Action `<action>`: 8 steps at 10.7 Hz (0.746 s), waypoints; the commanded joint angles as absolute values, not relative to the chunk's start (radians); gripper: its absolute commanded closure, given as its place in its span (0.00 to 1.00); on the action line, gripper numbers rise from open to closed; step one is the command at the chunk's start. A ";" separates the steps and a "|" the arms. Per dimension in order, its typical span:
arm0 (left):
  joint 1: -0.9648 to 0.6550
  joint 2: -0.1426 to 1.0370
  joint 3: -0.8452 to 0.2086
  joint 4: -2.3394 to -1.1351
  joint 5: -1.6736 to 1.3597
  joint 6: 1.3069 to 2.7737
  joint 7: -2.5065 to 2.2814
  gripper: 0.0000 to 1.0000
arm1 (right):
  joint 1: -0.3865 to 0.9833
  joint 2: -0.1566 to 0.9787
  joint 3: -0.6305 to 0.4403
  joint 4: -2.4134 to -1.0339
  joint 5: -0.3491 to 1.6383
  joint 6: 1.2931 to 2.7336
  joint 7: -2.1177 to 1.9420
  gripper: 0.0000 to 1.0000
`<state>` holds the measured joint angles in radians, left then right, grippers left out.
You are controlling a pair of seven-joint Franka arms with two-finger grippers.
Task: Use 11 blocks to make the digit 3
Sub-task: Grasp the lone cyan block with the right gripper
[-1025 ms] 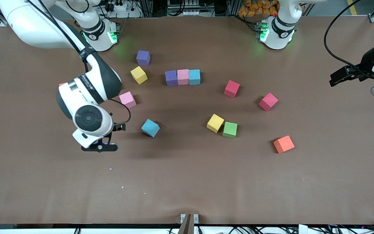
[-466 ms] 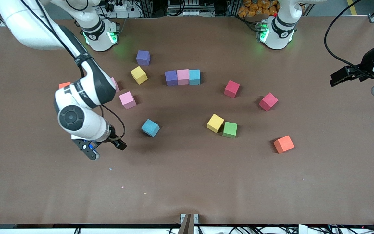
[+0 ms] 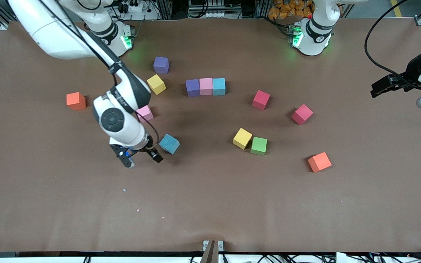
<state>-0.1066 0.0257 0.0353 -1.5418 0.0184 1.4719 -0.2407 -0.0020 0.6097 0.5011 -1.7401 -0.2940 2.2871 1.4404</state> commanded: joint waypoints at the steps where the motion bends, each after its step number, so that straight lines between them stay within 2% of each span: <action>1: -0.107 0.031 0.032 -1.549 0.026 1.476 -0.239 0.00 | 0.026 0.609 0.497 -1.781 -0.385 2.316 1.459 0.00; 3: -0.107 0.029 0.031 -1.555 0.025 1.476 -0.239 0.00 | 0.026 0.612 0.497 -1.836 -0.419 2.416 1.460 0.00; 8: -0.103 0.032 0.029 -1.563 0.015 1.476 -0.232 0.00 | 0.043 0.666 0.497 -1.838 -0.498 2.439 1.463 0.00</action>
